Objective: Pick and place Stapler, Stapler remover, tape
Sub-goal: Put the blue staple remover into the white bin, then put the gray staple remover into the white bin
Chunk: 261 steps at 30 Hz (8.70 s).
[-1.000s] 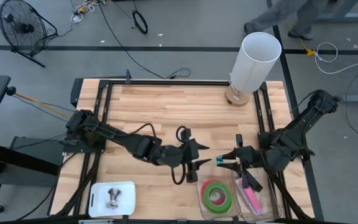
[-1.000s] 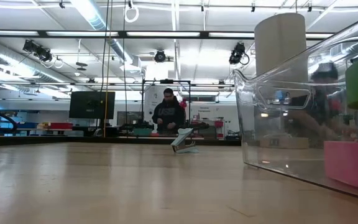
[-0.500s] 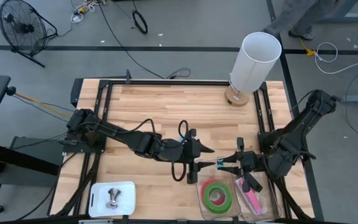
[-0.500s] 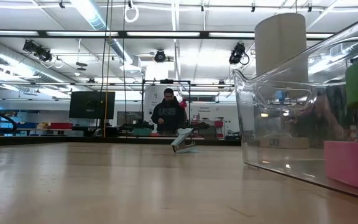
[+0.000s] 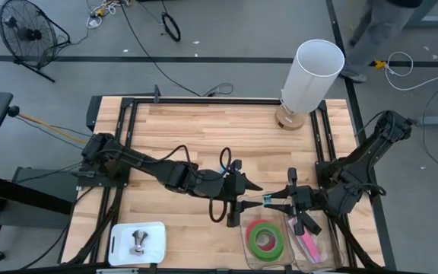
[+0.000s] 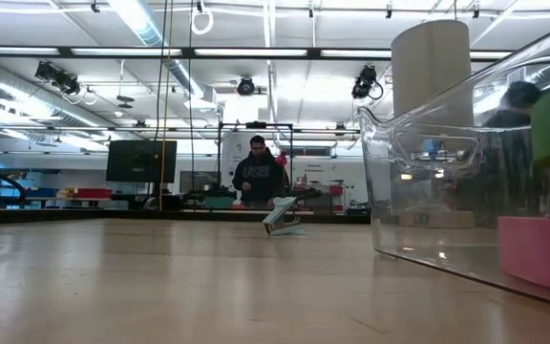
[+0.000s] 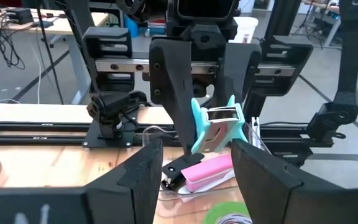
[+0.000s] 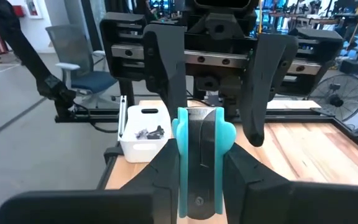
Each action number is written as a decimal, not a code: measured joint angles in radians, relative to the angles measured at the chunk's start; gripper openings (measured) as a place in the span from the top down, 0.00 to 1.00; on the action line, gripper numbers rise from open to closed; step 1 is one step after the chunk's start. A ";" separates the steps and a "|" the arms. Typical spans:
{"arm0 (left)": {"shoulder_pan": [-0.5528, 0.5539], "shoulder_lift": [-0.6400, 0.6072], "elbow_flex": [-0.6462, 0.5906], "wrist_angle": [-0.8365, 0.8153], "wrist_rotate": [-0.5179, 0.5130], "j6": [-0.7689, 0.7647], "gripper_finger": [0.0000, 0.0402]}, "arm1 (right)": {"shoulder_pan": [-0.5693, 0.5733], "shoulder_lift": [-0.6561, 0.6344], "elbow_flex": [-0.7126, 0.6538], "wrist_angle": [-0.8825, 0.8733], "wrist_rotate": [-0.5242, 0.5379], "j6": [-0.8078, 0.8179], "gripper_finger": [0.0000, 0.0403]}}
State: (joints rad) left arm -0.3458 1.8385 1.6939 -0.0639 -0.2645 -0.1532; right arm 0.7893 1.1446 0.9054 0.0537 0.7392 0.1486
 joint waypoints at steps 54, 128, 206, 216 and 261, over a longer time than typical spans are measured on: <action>-0.004 0.000 0.000 -0.017 0.004 -0.011 0.79 | -0.083 0.022 0.000 0.001 -0.118 0.028 0.84; -0.842 -0.063 0.001 -1.492 -0.098 -1.973 0.79 | -0.079 0.019 -0.001 -0.431 -0.119 0.306 0.56; 0.269 0.198 0.000 -0.967 -0.151 -0.515 0.20 | -0.079 0.023 0.000 -0.428 -0.127 0.350 0.56; 0.315 0.273 0.000 -0.921 -0.071 -0.488 0.20 | -0.079 0.043 0.000 -0.430 -0.128 0.364 0.56; 0.316 0.395 0.002 -0.769 0.048 -0.516 0.66 | -0.079 0.046 0.000 -0.429 -0.126 0.367 0.56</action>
State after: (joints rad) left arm -0.0299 2.2333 1.6957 -0.8325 -0.2161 -0.6689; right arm 0.7101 1.1904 0.9051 -0.3756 0.6132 0.5156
